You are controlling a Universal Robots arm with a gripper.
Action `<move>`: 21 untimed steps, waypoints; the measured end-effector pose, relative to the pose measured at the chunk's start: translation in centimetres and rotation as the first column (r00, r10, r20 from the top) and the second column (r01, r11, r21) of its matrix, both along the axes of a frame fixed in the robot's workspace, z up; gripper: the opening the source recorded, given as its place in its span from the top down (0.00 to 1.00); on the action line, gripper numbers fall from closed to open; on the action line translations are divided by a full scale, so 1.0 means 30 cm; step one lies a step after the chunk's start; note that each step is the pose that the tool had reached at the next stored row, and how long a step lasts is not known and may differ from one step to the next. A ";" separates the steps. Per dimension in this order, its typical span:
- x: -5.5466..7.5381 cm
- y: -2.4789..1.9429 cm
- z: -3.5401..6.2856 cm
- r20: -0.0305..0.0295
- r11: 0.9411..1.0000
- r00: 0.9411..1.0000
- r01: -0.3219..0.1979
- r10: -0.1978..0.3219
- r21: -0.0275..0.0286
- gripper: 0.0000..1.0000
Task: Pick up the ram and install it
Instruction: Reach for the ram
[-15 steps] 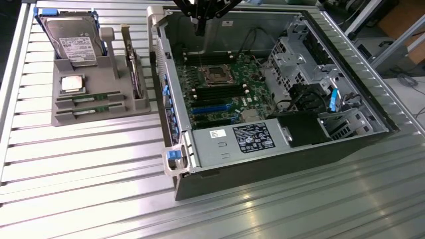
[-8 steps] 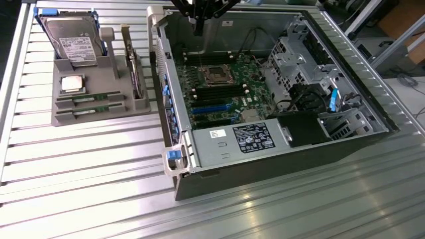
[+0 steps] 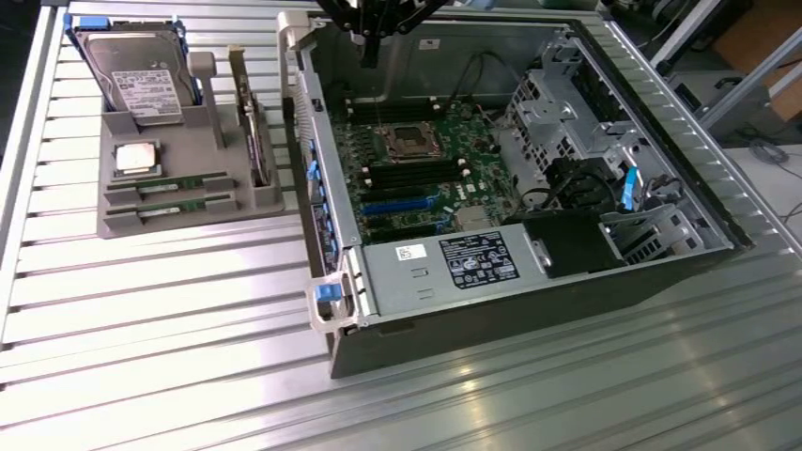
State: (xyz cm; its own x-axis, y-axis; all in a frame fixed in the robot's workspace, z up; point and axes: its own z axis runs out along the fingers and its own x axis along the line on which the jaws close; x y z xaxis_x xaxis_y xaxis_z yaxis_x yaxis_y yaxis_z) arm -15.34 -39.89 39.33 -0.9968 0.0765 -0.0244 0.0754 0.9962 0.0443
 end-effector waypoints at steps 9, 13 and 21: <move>-0.015 0.000 0.000 0.000 1.000 1.000 0.000 0.000 0.000 0.89; -0.022 0.000 0.000 0.000 1.000 1.000 0.000 0.000 0.000 0.89; -0.035 0.000 0.000 0.000 1.000 1.000 0.000 0.000 0.000 0.89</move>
